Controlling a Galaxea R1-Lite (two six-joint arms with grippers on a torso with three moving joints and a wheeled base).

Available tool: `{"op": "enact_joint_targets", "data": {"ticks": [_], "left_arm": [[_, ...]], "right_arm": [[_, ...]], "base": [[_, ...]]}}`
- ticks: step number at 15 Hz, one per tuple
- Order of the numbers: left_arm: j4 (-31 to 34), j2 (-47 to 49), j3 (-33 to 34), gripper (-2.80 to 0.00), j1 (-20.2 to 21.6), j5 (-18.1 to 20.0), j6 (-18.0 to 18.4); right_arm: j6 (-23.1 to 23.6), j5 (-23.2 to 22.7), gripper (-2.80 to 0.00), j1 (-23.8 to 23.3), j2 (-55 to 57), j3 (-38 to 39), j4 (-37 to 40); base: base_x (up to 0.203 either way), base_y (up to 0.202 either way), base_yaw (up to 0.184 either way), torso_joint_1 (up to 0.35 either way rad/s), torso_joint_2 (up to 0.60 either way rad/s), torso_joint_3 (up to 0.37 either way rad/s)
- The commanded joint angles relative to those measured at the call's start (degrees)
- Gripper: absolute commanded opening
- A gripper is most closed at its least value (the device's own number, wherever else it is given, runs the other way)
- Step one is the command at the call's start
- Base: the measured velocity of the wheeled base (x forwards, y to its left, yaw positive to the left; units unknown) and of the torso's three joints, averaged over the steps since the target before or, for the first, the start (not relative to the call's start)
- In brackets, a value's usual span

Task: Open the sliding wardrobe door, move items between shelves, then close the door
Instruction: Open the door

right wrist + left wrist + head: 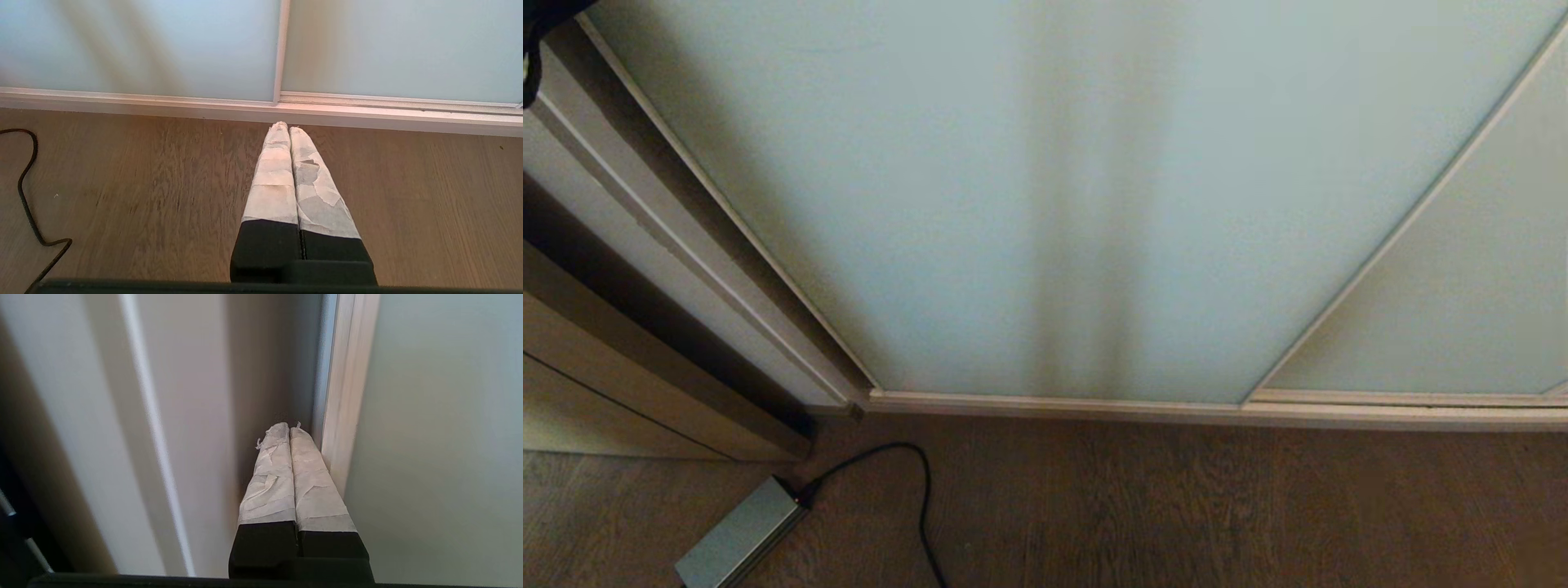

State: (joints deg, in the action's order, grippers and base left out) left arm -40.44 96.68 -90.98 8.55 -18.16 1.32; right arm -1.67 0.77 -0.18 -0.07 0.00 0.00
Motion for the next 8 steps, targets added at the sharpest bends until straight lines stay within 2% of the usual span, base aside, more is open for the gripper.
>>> {"op": "enact_joint_targets", "data": {"ticks": [1,8], "left_arm": [[-0.17,-2.46,1.93,-2.8,-1.17,0.76,0.0],[-0.15,-9.31,9.79,-2.8,-8.79,1.06,0.08]], "right_arm": [[0.0,0.02,-2.8,0.01,0.07,0.0,0.0],[0.0,0.02,-2.8,0.01,0.07,0.05,0.0]], "base": [[0.0,0.0,0.0,0.0,0.0,0.0],[0.0,0.0,0.0,0.0,0.0,0.0]]}}
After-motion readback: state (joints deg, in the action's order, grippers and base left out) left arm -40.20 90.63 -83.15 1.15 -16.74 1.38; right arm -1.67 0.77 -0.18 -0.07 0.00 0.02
